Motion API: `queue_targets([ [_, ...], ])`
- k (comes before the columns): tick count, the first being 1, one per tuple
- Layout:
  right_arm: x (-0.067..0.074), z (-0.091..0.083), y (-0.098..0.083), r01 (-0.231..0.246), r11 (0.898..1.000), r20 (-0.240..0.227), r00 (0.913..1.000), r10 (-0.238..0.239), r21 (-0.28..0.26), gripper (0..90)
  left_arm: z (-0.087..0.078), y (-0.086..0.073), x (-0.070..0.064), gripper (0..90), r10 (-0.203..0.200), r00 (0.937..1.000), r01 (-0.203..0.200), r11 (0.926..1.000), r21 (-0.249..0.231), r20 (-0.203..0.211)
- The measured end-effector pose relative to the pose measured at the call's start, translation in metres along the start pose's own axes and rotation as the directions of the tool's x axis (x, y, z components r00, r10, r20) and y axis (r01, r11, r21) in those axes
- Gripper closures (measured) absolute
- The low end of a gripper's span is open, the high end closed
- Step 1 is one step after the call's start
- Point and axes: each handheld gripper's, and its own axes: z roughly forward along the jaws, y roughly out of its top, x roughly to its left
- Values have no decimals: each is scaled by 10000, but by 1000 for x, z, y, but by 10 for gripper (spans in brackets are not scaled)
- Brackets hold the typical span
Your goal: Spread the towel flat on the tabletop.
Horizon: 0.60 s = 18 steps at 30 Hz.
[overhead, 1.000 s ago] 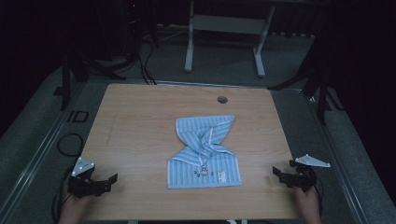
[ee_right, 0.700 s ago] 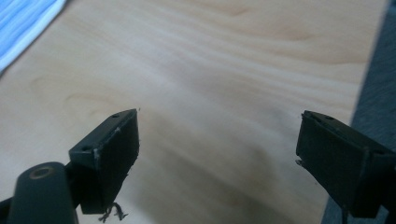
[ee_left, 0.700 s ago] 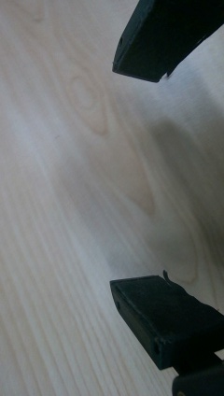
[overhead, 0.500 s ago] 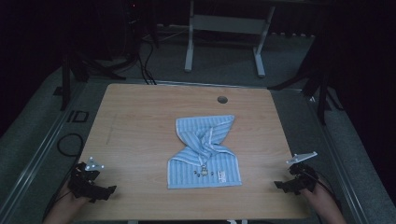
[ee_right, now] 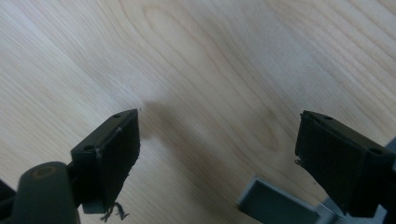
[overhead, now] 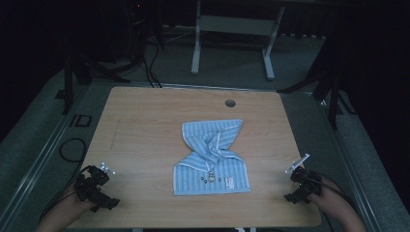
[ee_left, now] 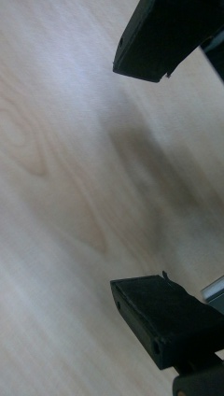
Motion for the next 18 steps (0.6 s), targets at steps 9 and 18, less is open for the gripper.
queue_targets([
  [9,4,-2,19,218,9963,-880,9960,-145,832,133,4,9,-6,5,333,9980,-327,9994,-124,546],
  [18,8,-1,31,571,9972,-803,9954,-530,491,161,8,33,-21,65,647,9972,-621,9960,-650,387],
])
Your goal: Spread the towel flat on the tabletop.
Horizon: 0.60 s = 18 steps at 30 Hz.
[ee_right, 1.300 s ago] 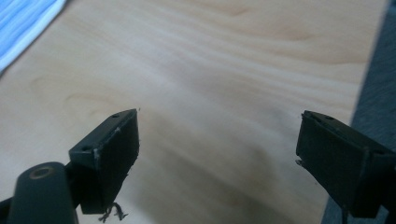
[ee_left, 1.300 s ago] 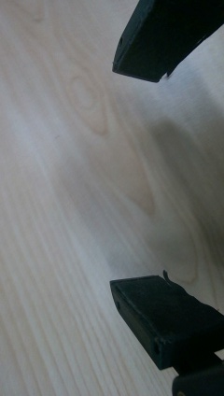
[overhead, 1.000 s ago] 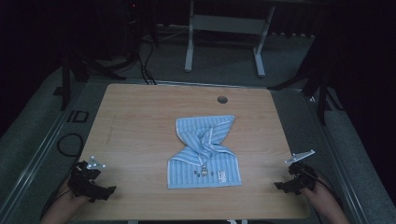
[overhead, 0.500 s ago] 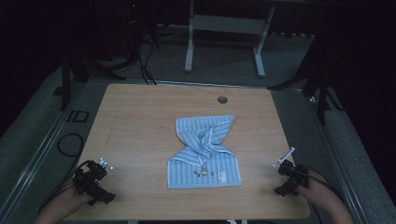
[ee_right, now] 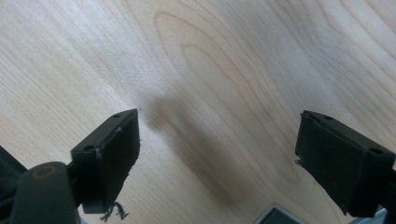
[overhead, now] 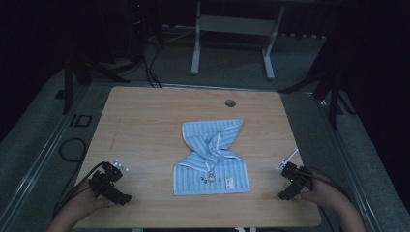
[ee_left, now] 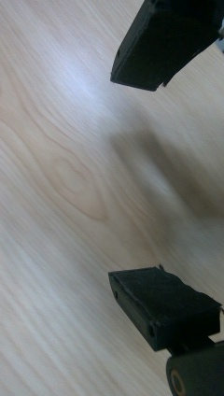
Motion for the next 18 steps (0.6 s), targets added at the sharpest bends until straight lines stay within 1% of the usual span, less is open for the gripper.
queue_targets([
  [1,1,0,2,10,10000,-68,10000,-10,9,165,1,3,-3,66,31,10000,-32,10000,-32,-61],
  [2,1,0,2,10,10000,-68,10000,-10,9,165,1,3,-3,70,31,10000,-32,10000,-32,-61],
  [3,1,0,5,194,9998,-18,9998,-194,25,209,3,10,-7,72,213,9998,-213,9998,1,-24],
  [4,1,-1,7,196,9998,10,9998,-196,62,214,4,14,-9,72,291,9996,-291,9996,-2,-37],
  [6,2,-1,11,373,9992,16,9993,-373,132,221,6,21,-15,72,462,9989,-462,9989,-26,91],
  [7,2,-1,11,373,9992,16,9993,-373,132,221,6,21,-15,72,462,9989,-462,9989,-26,91],
  [8,3,0,13,354,9992,36,9994,-355,165,222,7,25,-18,72,536,9985,-536,9986,-40,118],
  [9,3,0,15,430,9989,66,9990,-431,191,226,8,30,-22,72,716,9973,-715,9974,-70,138],
  [10,4,0,18,484,9986,46,9988,-485,209,227,9,33,-24,72,776,9968,-774,9970,-79,195],
  [11,4,0,19,620,9979,65,9980,-621,212,228,10,37,-27,72,866,9961,-865,9962,-83,188],
  [12,5,0,21,628,9978,38,9980,-629,226,229,11,41,-29,72,963,9952,-962,9953,-85,151],
  [13,6,-1,24,676,9974,43,9977,-678,259,236,12,45,-32,72,1027,9945,-1025,9947,-95,211],
  [14,6,-1,26,698,9972,-16,9976,-698,272,240,13,47,-34,72,1067,9941,-1065,9943,-97,209],
  [15,6,-1,31,764,9966,27,9971,-765,300,241,13,50,-35,72,1119,9935,-1117,9937,-114,186],
  [16,6,-1,31,764,9966,27,9971,-765,300,241,14,53,-37,72,1162,9931,-1160,9932,-118,169],
  [17,5,-1,36,841,9962,-64,9964,-840,247,257,15,59,-39,72,1217,9923,-1214,9925,-175,215],
  [18,5,-1,36,841,9962,-64,9964,-840,247,257,15,59,-39,72,1217,9923,-1214,9925,-175,215],
])
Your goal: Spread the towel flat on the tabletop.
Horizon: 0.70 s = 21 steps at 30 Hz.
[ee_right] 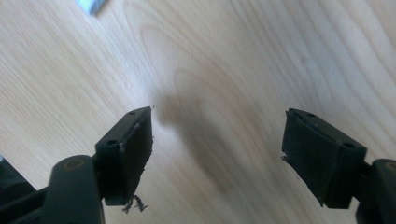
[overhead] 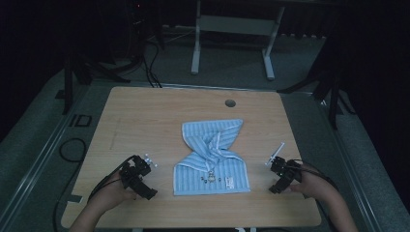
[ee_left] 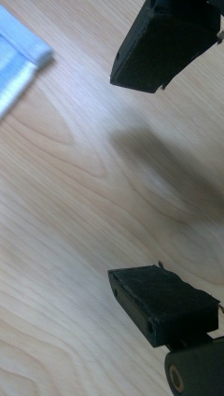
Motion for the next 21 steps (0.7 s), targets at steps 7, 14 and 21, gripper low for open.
queue_targets([
  [7,2,1,24,324,9995,45,9995,-324,25,258,5,21,-7,72,296,9996,-296,9996,-22,47],
  [14,3,2,41,490,9987,4,9988,-490,110,259,12,44,-13,143,644,9979,-644,9979,11,121],
  [21,6,-4,71,810,9967,124,9966,-809,-52,284,20,70,-25,145,863,9960,-859,9961,-204,220],
])
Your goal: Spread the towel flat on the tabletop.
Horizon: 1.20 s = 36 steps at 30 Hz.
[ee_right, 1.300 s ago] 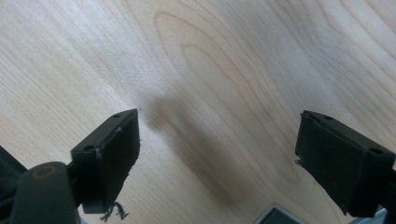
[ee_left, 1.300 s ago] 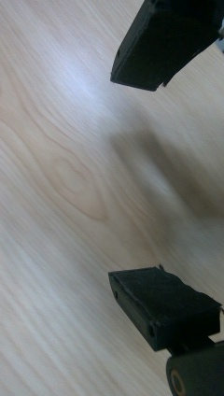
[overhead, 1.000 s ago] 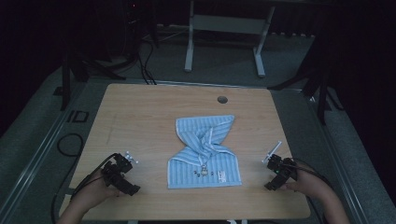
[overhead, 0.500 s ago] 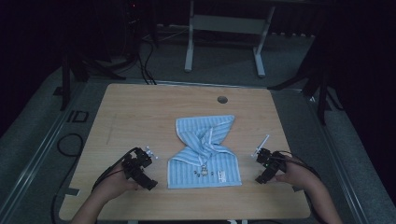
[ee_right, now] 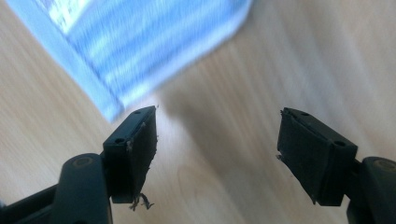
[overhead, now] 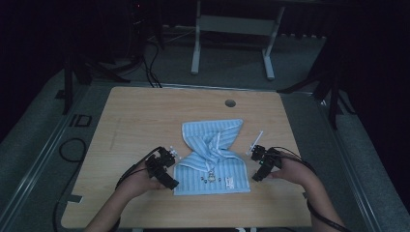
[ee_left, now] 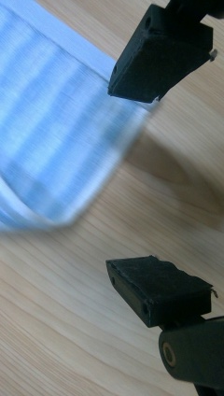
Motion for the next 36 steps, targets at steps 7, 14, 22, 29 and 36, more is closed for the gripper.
queue_targets([
  [7,5,-2,38,472,9989,163,9988,-470,-68,331,8,29,-16,156,489,9988,-488,9987,-114,57],
  [14,10,-4,73,785,9964,367,9963,-773,-326,403,19,56,-30,168,793,9968,-794,9966,-235,-32],
  [22,14,4,95,992,9941,498,9940,-971,-433,493,36,89,-47,229,838,9964,-845,9946,-611,-142],
  [29,11,10,101,834,9958,622,9948,-809,-389,732,53,105,-47,392,663,9969,-689,9956,-628,-428],
  [36,1,6,96,697,9962,812,9946,-654,-525,889,49,104,-41,741,264,9981,-335,9908,-1312,-555],
])
